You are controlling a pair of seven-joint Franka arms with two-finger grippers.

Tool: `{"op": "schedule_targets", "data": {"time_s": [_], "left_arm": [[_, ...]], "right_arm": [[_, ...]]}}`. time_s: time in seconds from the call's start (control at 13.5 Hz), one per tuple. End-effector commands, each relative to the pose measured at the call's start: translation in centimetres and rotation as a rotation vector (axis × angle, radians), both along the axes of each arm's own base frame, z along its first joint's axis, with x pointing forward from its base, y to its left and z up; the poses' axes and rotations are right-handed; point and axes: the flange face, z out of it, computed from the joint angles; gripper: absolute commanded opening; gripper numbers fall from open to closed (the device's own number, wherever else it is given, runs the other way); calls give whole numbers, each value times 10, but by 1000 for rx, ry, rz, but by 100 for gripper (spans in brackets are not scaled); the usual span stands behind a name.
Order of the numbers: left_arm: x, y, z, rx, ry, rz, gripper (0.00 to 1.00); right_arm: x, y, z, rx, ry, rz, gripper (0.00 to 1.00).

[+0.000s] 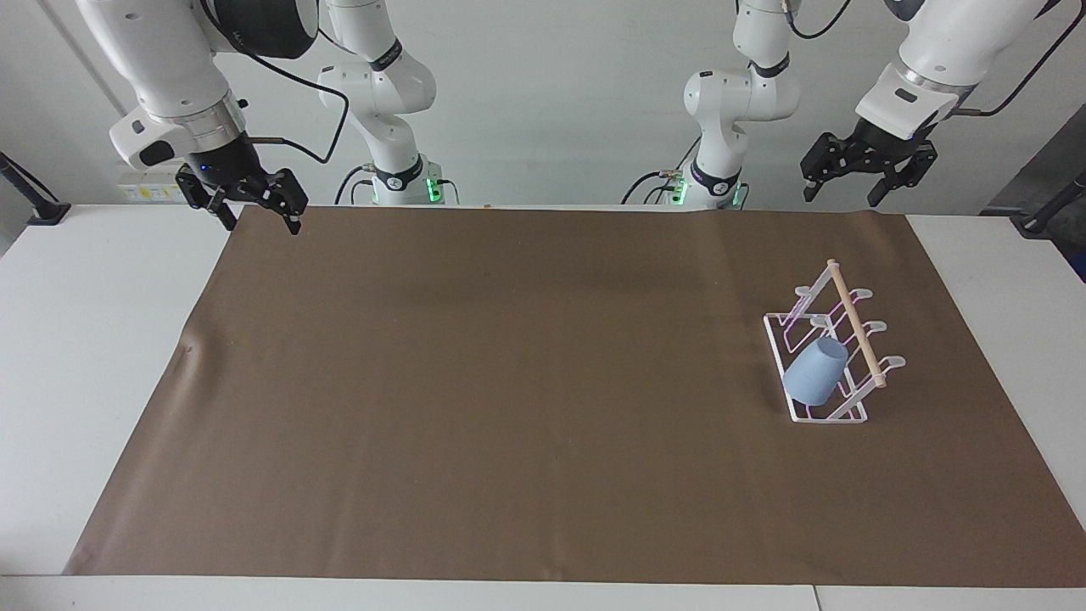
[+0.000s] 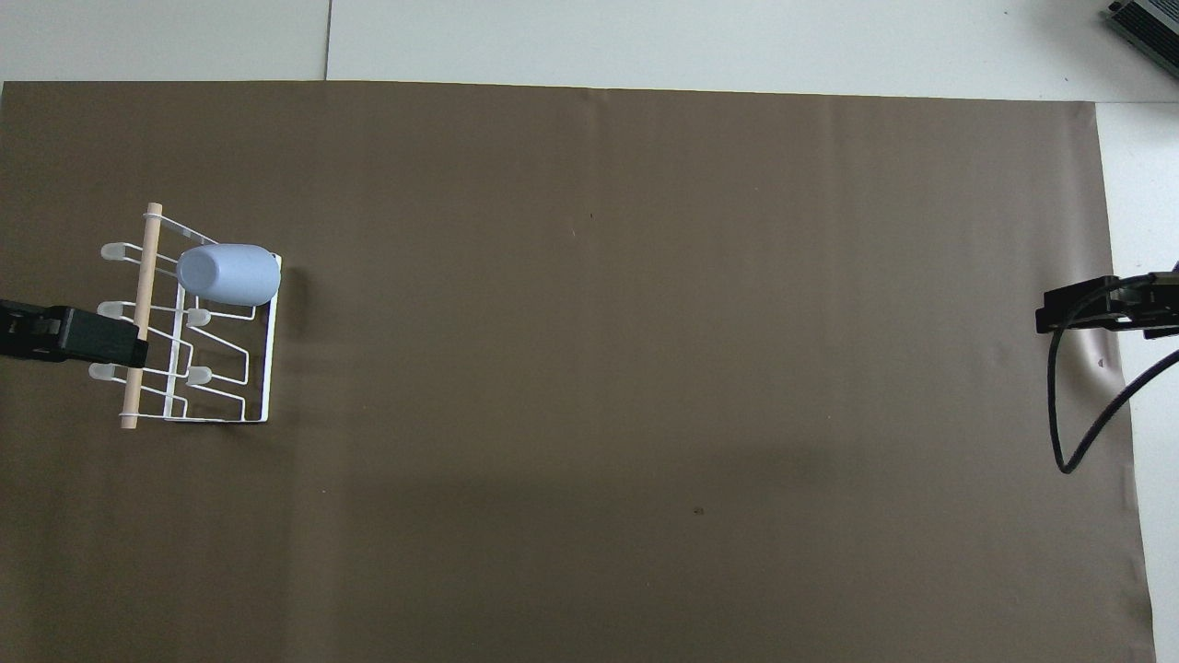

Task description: Hang cup on cup holder

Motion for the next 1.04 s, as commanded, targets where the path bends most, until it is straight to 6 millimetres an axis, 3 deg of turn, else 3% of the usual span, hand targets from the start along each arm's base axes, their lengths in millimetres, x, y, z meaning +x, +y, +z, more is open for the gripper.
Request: {"op": "schedule_targets", "data": {"time_s": [0.0, 0.96], "left_arm": [[-10, 3, 6, -19, 6, -7, 100], [-8, 7, 4, -10, -3, 7, 100]], "right_arm": [[-8, -4, -2, -11, -20, -2, 100], [-9, -5, -1, -11, -22, 0, 100]]}}
